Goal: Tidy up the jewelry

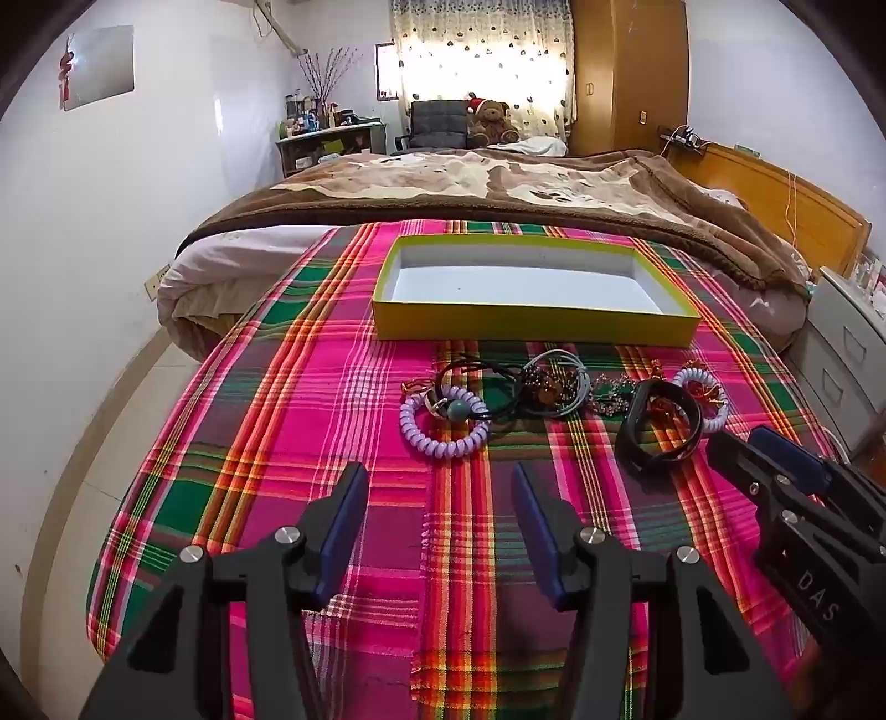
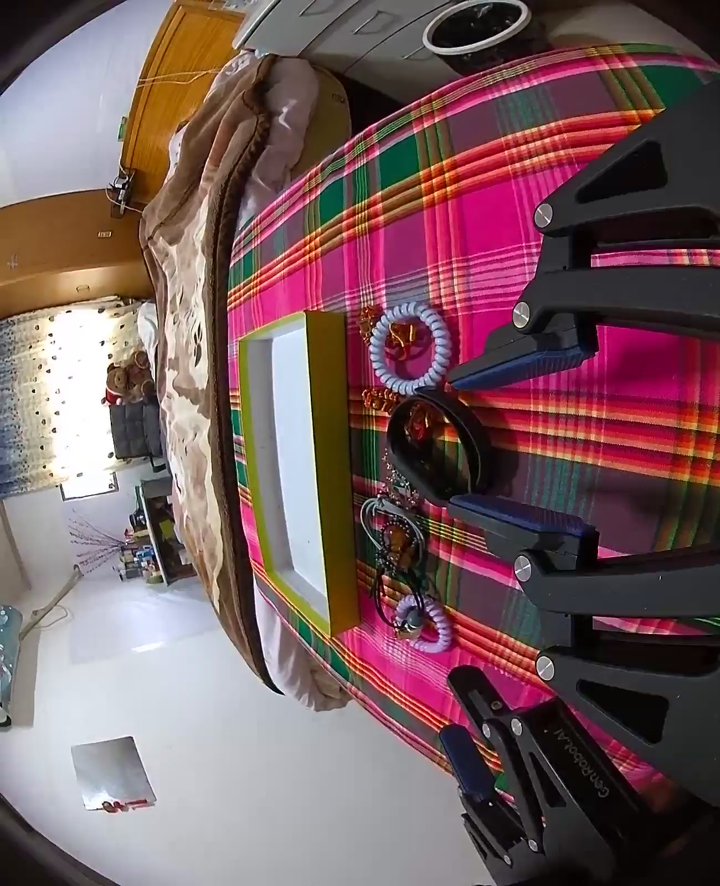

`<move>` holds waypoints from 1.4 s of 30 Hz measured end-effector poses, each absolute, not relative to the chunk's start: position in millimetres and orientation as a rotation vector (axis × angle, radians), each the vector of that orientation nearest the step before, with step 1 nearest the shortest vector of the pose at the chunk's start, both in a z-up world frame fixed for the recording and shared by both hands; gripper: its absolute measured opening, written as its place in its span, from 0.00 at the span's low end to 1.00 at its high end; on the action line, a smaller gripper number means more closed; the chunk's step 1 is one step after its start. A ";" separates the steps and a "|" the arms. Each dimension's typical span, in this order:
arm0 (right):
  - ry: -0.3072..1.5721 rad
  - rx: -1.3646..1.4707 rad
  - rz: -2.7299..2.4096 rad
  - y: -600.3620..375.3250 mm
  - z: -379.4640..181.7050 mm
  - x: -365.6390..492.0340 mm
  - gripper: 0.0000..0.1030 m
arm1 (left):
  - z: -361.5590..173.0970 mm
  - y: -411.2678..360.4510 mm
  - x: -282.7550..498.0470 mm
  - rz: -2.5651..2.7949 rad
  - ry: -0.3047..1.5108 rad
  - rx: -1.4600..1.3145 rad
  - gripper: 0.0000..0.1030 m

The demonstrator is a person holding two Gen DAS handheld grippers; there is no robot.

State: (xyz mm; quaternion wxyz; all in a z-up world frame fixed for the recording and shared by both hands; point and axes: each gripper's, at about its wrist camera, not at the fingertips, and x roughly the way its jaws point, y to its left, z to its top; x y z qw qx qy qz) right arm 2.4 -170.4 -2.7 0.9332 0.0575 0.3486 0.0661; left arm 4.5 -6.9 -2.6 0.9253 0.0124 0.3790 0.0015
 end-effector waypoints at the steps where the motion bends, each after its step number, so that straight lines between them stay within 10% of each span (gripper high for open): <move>1: 0.712 0.118 0.135 -170.4 -2.6 1.9 0.39 | 1.9 -1.1 0.7 -0.001 0.770 0.020 0.54; 42: 0.719 0.113 0.129 -170.3 -2.3 -1.1 0.39 | 6.0 4.7 -4.7 0.007 0.775 0.015 0.54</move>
